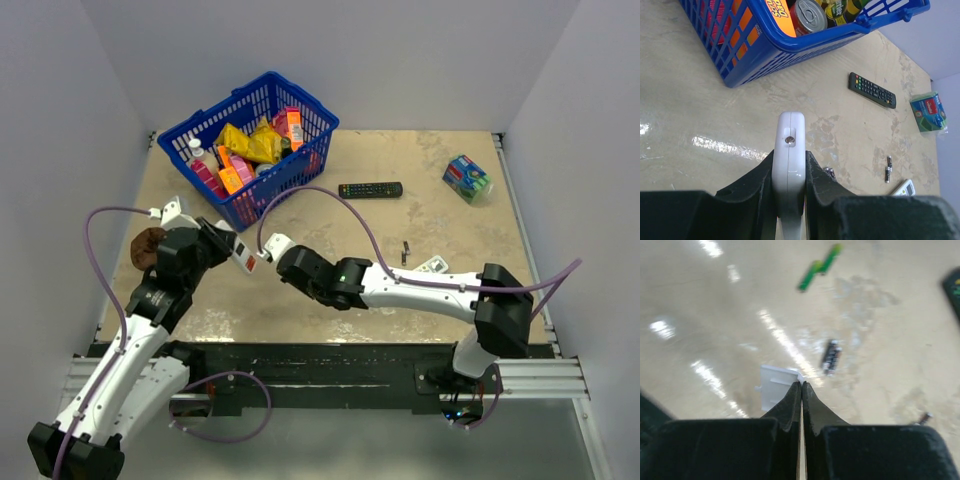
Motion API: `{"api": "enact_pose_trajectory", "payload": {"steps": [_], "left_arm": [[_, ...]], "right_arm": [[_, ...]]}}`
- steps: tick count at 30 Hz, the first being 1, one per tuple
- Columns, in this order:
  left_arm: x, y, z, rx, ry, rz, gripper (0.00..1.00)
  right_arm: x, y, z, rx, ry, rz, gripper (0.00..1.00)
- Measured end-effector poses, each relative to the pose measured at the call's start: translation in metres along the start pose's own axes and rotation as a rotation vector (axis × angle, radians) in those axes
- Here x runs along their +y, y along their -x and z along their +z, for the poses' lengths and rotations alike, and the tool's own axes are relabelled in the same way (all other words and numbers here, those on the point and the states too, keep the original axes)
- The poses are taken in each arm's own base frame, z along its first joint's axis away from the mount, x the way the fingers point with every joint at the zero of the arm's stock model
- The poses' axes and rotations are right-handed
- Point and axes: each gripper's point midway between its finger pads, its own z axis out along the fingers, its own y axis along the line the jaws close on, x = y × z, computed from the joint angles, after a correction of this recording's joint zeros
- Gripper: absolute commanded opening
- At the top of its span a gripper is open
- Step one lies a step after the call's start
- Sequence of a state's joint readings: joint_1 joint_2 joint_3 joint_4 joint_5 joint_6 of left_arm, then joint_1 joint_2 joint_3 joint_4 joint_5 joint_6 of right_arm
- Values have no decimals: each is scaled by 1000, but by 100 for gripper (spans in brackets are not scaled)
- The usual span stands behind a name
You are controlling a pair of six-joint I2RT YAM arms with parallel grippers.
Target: Load the batteries into the remote control
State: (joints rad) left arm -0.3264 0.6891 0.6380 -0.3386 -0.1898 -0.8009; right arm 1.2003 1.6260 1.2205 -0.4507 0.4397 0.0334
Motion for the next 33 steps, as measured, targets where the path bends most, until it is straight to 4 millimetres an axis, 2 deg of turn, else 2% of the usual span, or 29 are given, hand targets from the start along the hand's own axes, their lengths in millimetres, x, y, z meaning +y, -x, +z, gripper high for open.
{"api": "enact_pose_trajectory", "payload": {"steps": [4,7,11,17,21,26,33], "left_arm": [[-3,2,-1,-4,-9,-10,0],[-7,8,-5,-21,-19,-16,0],[-11,22,-13,-61,-22,-21,0],[-9,42,-28,-145,-10,-22,0],[-8,52,-35,-181,5,-18,0],[-3,52,-35,-183,25,-5,0],[0,52,-35,-183,42,7,0]], "right_arm": [[-38,-6,10,5,-229,-32,0],[-57,-19,18,33,-367,-63,0],[-72,-31,23,52,-485,-96,0],[-82,-35,31,57,-613,-116,0],[-84,-60,44,126,-694,-180,0],[-85,-88,50,202,-755,-230,0],[-83,-91,47,199,-782,-234,0]]}}
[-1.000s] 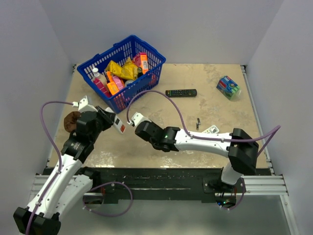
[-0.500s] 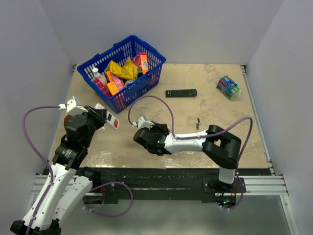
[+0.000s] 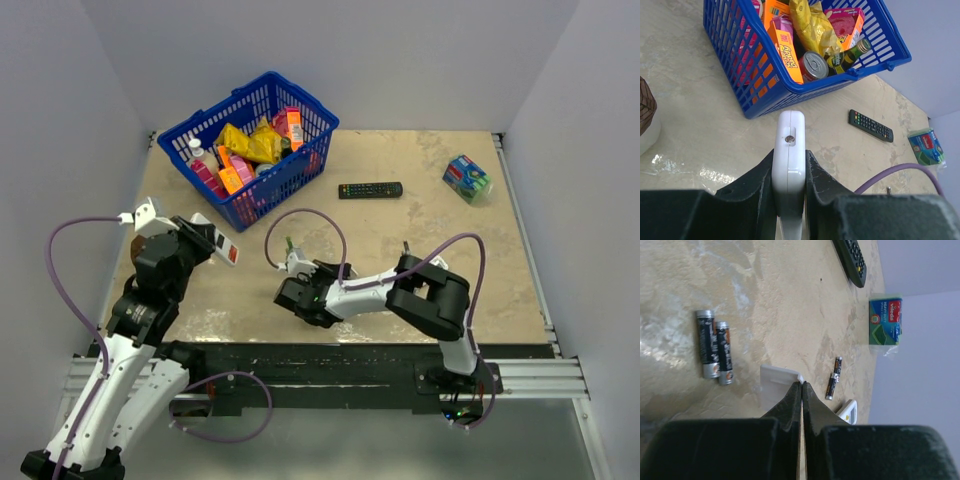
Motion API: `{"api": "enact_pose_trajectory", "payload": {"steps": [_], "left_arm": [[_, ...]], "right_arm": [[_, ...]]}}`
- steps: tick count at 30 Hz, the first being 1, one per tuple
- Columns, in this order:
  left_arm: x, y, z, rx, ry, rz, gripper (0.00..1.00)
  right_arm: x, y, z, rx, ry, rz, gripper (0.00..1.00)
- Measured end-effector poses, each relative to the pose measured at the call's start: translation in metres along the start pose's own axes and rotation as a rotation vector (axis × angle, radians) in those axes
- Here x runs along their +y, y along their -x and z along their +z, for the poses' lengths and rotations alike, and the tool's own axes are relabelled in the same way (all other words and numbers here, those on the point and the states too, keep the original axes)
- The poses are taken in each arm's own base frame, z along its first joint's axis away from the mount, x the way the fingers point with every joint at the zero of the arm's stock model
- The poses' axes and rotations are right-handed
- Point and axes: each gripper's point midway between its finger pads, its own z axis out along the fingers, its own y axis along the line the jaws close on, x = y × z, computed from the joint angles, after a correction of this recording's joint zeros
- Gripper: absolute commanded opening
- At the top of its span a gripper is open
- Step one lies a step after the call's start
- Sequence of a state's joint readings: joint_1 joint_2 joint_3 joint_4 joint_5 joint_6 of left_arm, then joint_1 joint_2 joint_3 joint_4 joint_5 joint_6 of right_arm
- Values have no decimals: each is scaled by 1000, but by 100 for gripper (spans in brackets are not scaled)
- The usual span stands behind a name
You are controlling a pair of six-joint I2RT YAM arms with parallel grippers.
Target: Load the batteries into the remote control
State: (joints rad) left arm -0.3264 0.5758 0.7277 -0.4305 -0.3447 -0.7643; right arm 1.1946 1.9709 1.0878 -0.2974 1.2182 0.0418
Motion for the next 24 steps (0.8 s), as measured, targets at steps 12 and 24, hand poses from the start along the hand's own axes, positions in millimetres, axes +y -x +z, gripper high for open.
{"api": "enact_pose_trajectory", "payload": {"steps": [12,24], "left_arm": [[2,0,1,-3,7,15,0],[3,-1,3,2,13,27,0]], "right_arm": [[21,-13,-25,-35,-95,-156,1],[66,-18,-48,-33,146,-173,18]]}}
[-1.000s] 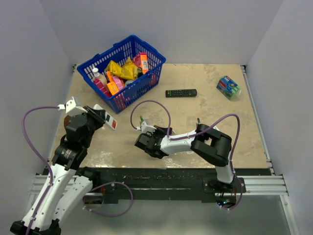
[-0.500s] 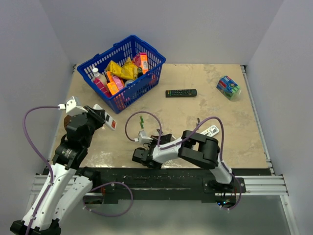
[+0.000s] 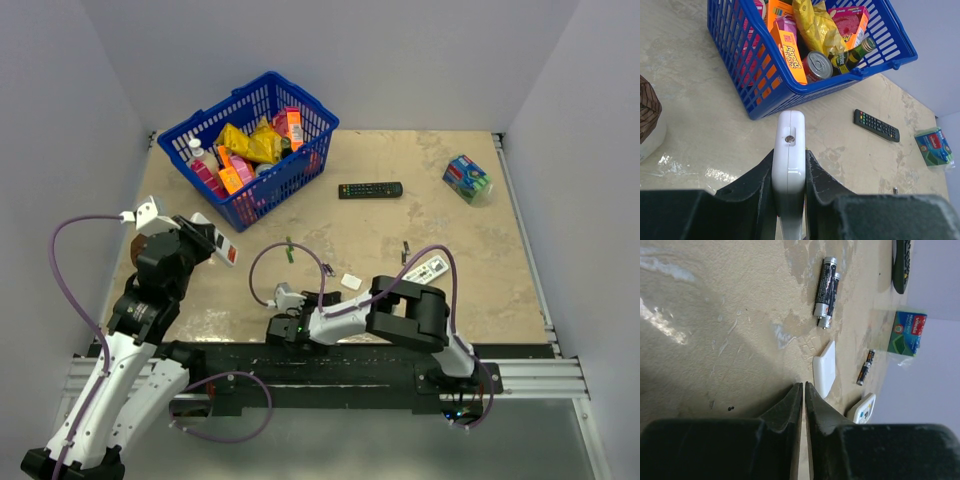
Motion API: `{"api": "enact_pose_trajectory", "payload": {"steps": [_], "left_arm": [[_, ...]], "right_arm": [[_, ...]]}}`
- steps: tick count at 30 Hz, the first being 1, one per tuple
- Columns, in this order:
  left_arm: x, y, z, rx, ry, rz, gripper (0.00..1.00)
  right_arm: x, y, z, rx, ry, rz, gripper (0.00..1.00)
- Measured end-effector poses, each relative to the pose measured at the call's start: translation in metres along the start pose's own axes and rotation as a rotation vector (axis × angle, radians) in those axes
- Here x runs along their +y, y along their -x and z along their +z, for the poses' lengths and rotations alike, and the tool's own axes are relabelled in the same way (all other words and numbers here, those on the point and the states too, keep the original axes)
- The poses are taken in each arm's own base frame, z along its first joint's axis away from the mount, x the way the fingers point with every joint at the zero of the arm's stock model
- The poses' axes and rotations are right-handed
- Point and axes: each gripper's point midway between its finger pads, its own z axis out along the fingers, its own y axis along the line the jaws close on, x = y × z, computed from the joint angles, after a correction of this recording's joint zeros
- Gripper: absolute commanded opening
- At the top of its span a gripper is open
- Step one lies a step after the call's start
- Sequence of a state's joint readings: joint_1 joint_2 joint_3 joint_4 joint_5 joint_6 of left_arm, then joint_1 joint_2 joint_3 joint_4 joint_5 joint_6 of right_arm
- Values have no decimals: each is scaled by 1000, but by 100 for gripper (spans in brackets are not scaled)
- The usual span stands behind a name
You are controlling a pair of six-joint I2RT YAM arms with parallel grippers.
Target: Load the batteries into the remote control
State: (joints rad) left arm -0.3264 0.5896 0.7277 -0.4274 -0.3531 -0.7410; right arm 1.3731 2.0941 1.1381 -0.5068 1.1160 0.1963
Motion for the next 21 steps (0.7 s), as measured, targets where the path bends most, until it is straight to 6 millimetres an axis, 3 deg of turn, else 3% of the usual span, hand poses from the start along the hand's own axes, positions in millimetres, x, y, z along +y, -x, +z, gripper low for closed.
{"api": "enact_pose_trajectory", "payload": {"steps": [6,7,9,12,18,21], "left_arm": [[0,0,0,-2,1,1,0],[0,0,0,-1,1,1,0],[0,0,0,1,1,2,0],[-2,-1,2,7,-6,2,0],[-17,-2,4,19,-73,-7,0],[-26,-4,6,31,-117,-4,0]], "right_arm": [[-3,13,-13,-9,122,89,48],[-5,16,-16,-10,159,124,60],[-8,25,-23,-11,220,196,71],[-22,34,-24,23,317,339,96],[-66,14,9,199,380,651,98],[-76,2,18,265,370,748,98]]}}
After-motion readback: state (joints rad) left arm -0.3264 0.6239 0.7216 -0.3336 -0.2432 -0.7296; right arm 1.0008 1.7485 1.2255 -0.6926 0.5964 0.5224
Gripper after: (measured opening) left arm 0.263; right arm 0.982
